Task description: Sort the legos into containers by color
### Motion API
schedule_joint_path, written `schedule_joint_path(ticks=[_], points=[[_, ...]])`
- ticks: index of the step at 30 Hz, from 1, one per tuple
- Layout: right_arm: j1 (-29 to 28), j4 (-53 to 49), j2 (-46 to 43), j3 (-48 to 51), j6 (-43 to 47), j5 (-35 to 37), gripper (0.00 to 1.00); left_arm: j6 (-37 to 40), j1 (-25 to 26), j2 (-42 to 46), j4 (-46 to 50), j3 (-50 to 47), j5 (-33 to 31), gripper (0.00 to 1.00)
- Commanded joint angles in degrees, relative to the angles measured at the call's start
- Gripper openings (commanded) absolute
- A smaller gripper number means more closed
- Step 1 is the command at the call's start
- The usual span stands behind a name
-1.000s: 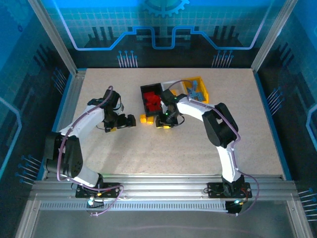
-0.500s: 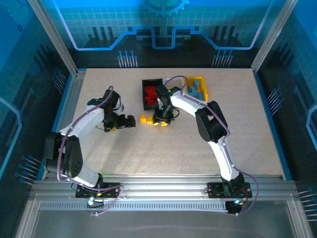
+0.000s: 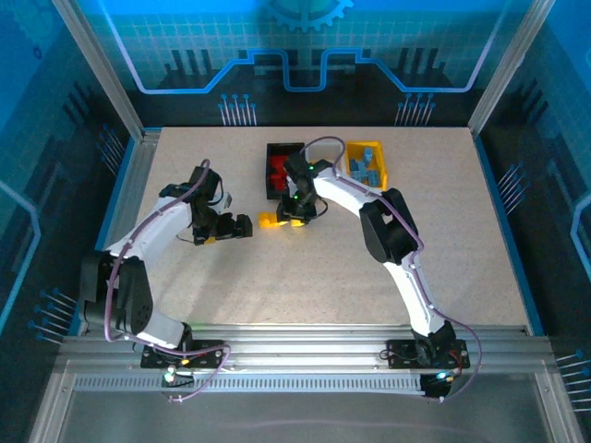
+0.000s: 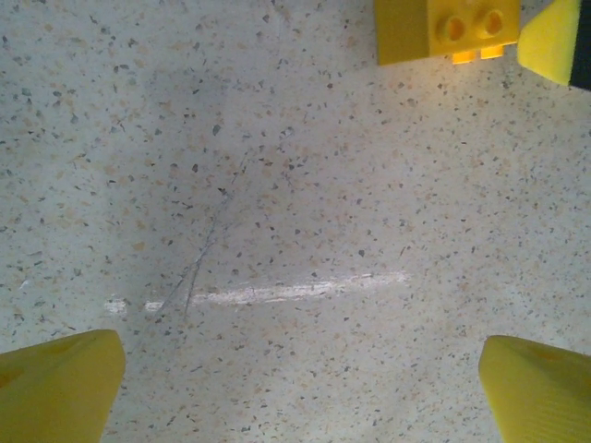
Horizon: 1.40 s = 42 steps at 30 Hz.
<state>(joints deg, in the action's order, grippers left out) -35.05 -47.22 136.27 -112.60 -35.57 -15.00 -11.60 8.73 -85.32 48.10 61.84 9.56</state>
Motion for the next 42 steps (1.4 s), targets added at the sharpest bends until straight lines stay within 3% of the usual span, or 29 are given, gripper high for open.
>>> schedule_joint_path(ticks=[1, 11, 18, 22, 30, 39, 42], points=[[-1.9, 3.15, -5.01, 3.07, 1.68, 1.75, 0.42, 0.19, -0.6, 2.03, 0.01, -1.84, 1.93, 0.99], [-3.93, -0.02, -3.49, 1.77, 4.34, 7.6, 0.5, -3.61, -0.73, -0.28, -4.77, -2.88, 3.34, 0.99], [-3.35, 1.59, 0.17, -2.59, 3.49, 6.17, 0.49, -10.83, -4.29, -9.8, -14.3, -0.69, 10.31, 0.95], [-3.45, -1.38, 1.93, -6.52, 3.06, 6.84, 0.49, -10.43, -4.34, -16.04, -14.79, 3.94, 11.26, 0.95], [-2.42, 2.93, -11.33, 8.98, 1.21, 9.38, 0.48, -9.36, -1.1, -22.92, -11.86, 12.75, 10.4, 0.95], [-0.6, 5.18, -20.82, 20.64, 0.16, 9.34, 0.48, -8.82, 3.99, -32.65, -7.64, 22.49, 6.97, 0.79], [0.13, 5.3, -22.95, 22.54, 0.26, 9.29, 0.48, -8.8, 4.18, -34.52, -5.95, 24.49, 5.5, 0.64]])
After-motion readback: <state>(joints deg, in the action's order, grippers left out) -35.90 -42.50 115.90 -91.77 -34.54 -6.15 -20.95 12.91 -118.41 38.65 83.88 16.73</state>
